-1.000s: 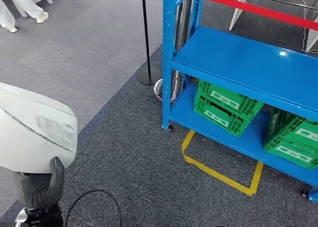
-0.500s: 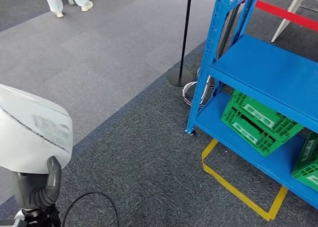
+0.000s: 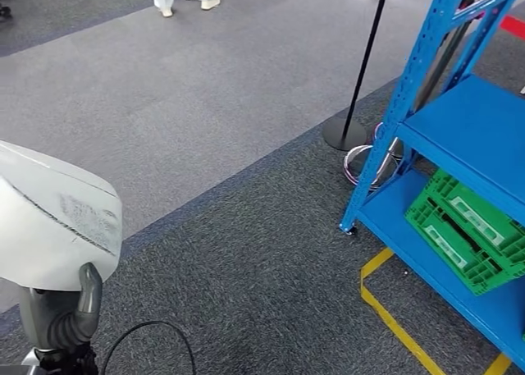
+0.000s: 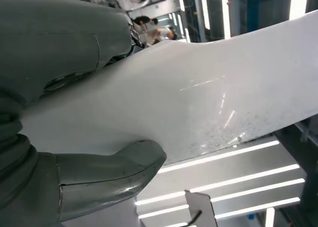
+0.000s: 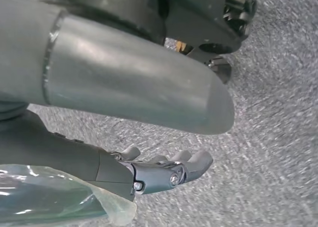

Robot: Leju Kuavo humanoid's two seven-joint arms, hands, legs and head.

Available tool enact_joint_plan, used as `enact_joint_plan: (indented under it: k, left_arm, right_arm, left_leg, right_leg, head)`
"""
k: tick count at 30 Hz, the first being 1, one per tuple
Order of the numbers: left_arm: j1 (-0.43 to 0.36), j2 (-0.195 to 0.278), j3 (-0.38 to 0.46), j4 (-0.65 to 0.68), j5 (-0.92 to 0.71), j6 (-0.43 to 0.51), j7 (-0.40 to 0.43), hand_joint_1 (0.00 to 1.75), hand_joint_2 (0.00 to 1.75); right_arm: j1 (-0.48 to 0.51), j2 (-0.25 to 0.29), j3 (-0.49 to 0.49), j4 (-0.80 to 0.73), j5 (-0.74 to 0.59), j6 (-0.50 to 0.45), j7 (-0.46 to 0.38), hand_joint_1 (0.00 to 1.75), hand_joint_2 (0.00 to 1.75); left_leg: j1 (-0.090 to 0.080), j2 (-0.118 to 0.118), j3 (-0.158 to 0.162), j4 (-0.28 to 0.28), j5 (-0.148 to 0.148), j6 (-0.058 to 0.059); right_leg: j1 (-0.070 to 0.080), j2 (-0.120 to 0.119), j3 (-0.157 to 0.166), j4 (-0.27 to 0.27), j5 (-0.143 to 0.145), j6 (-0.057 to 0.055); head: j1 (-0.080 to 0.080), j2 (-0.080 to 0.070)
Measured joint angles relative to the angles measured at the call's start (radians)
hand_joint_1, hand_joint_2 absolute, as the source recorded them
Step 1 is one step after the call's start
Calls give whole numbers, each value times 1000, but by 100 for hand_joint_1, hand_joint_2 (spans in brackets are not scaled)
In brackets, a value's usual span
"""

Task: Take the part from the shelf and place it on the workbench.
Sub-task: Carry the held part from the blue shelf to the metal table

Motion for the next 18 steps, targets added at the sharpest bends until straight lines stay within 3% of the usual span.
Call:
enact_joint_plan:
  k: [1,3,4,6,8,9,10,11,12,14,16,18]
  left_arm:
    - [1,0,0,-2,-2,2,1,175,175]
    - [7,0,2,-5,-4,6,3,175,175]
    - [9,0,3,-7,-5,8,4,175,175]
    - [12,-1,5,-11,-6,10,4,175,175]
    - [13,-1,5,-12,-7,12,4,175,175]
    - [14,-1,5,-12,-7,13,4,175,175]
    - [15,-1,5,-12,-6,14,4,175,175]
    - [16,-1,6,-12,-5,14,4,175,175]
    - [17,-1,6,-12,-4,14,3,175,175]
    - [16,-1,6,-12,-2,14,0,175,175]
    - [15,-1,7,-12,-1,14,-2,175,175]
    - [17,0,8,-12,0,14,-2,175,175]
  right_arm:
    - [0,0,0,0,2,3,4,0,0]
    - [-2,2,0,0,6,6,9,0,0]
    - [-3,2,0,0,8,6,8,0,0]
    - [-4,3,1,0,12,6,4,0,0]
    - [0,4,2,0,16,6,1,0,0]
    - [2,4,3,0,17,5,0,0,0]
    - [4,4,3,0,18,5,-1,0,0]
    - [5,4,4,0,20,5,0,0,0]
    - [5,3,5,0,22,5,1,0,0]
    - [5,3,7,0,25,5,4,0,0]
    - [4,2,7,0,27,5,7,0,0]
    - [4,2,8,1,29,6,9,0,0]
  left_leg:
    - [-4,9,7,-16,-3,6]
    - [-6,-13,4,-22,-3,19]
    - [-5,-25,5,-25,-1,25]
    - [0,-48,8,-30,4,36]
    - [0,-73,6,-30,5,41]
    - [0,-87,6,-30,5,42]
    - [-1,-101,7,-29,4,42]
    - [-1,-117,8,-29,4,42]
    - [0,-132,9,-28,4,41]
    - [0,-158,9,-23,1,36]
    - [2,-182,1,-19,1,26]
    - [5,-206,-6,-20,5,12]
  right_leg:
    - [2,-10,2,0,-4,6]
    - [2,-29,9,-2,-10,17]
    - [0,-18,9,4,-18,22]
    - [-4,39,-22,73,-62,30]
    - [-5,90,-93,214,-122,31]
    - [-5,97,-128,273,-137,31]
    - [-5,100,-149,300,-132,30]
    - [-5,103,-151,286,-105,29]
    - [-6,110,-136,233,-64,27]
    - [-11,161,-85,94,9,24]
    - [-15,203,-54,26,28,20]
    - [-13,186,-46,21,27,11]
  head:
    - [0,0]
    - [0,0]
    - [1,0]
    - [7,0]
    - [13,0]
    - [14,0]
    - [14,0]
    - [14,0]
    - [14,0]
    - [14,0]
    - [13,0]
    - [13,0]
